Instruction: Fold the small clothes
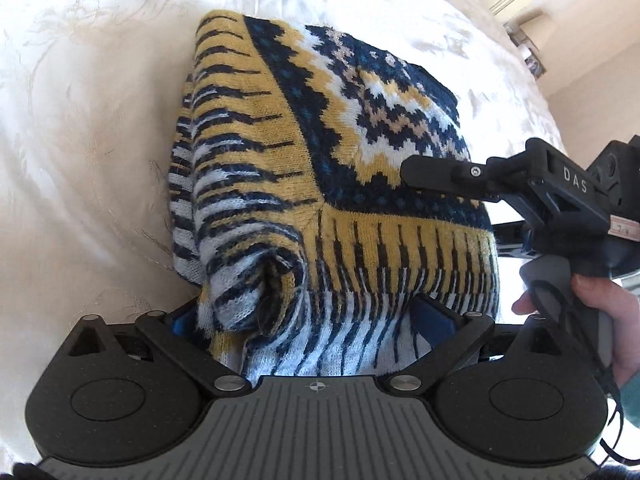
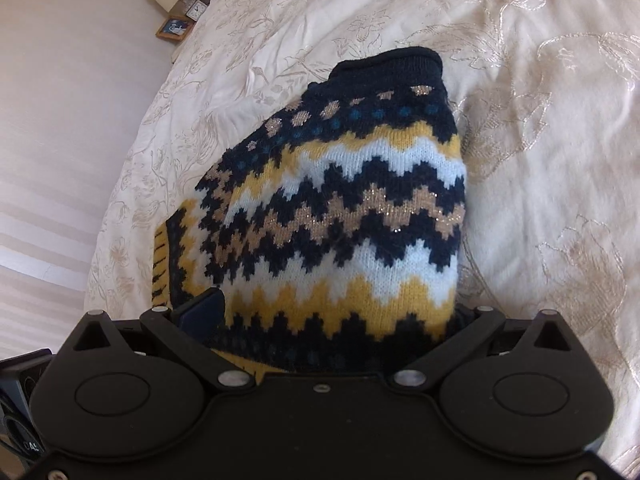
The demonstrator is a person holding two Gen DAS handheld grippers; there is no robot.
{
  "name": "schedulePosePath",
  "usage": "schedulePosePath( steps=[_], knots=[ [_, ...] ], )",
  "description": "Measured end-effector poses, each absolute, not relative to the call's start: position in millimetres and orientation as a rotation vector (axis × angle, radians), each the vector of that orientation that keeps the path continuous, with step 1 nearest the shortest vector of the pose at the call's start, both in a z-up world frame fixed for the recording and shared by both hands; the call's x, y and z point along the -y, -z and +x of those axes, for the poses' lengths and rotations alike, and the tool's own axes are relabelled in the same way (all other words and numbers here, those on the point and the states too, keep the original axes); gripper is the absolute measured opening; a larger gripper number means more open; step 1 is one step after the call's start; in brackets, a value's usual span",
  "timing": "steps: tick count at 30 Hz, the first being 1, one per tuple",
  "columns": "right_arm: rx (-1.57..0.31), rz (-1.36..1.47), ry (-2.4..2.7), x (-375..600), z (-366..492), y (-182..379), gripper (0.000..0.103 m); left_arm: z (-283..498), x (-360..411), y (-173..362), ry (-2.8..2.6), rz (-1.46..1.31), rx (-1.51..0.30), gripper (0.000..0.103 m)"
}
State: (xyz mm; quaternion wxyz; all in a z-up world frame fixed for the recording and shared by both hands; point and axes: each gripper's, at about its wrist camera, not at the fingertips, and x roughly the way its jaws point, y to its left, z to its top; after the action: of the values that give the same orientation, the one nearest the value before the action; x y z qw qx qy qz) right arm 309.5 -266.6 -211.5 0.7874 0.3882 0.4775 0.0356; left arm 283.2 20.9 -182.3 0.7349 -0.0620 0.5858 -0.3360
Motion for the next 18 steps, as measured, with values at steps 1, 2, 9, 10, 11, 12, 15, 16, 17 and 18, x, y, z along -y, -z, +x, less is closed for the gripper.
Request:
schedulePosePath(
  steps=[1, 2, 9, 10, 11, 12, 15, 16, 17, 18],
  knots=[
    [-1.04, 0.833, -0.069, 265.6, 309.2, 210.4, 0.103, 286.3, -20.6, 181.9, 0.756, -0.14, -1.296, 0.098],
    [-1.053, 0.833, -0.052, 263.9, 309.3, 209.0, 0.103, 289.1, -20.1, 180.7, 0.762, -0.137, -1.3, 0.092],
    [-1.094, 0.737, 0.01, 250.9, 307.9, 186.1, 0.053, 301.6, -14.2, 166.5, 0.834, -0.162, -1.315, 0.035],
    [-1.091, 0.745, 0.018, 251.9, 305.0, 181.3, 0.05, 300.9, -12.8, 163.6, 0.848, -0.168, -1.31, 0.034],
    [-1.09, 0.751, 0.024, 252.5, 301.3, 176.0, 0.049, 299.5, -13.4, 160.7, 0.86, -0.18, -1.308, 0.033],
    [-1.088, 0.751, 0.028, 252.3, 296.2, 170.1, 0.049, 297.3, -12.5, 157.9, 0.874, -0.192, -1.312, 0.033],
    [-1.1, 0.718, 0.043, 244.8, 280.6, 155.1, 0.049, 283.8, -9.4, 147.0, 0.915, -0.171, -1.301, 0.033],
    [-1.102, 0.717, 0.048, 243.4, 272.3, 151.2, 0.049, 277.1, -8.8, 143.7, 0.933, -0.162, -1.299, 0.033],
    [-1.103, 0.718, 0.053, 242.2, 263.5, 148.0, 0.049, 271.1, -8.6, 141.8, 0.948, -0.154, -1.301, 0.033],
    [-1.105, 0.716, 0.058, 241.0, 252.0, 144.4, 0.049, 264.2, -8.4, 140.4, 0.963, -0.145, -1.305, 0.033]
  ],
)
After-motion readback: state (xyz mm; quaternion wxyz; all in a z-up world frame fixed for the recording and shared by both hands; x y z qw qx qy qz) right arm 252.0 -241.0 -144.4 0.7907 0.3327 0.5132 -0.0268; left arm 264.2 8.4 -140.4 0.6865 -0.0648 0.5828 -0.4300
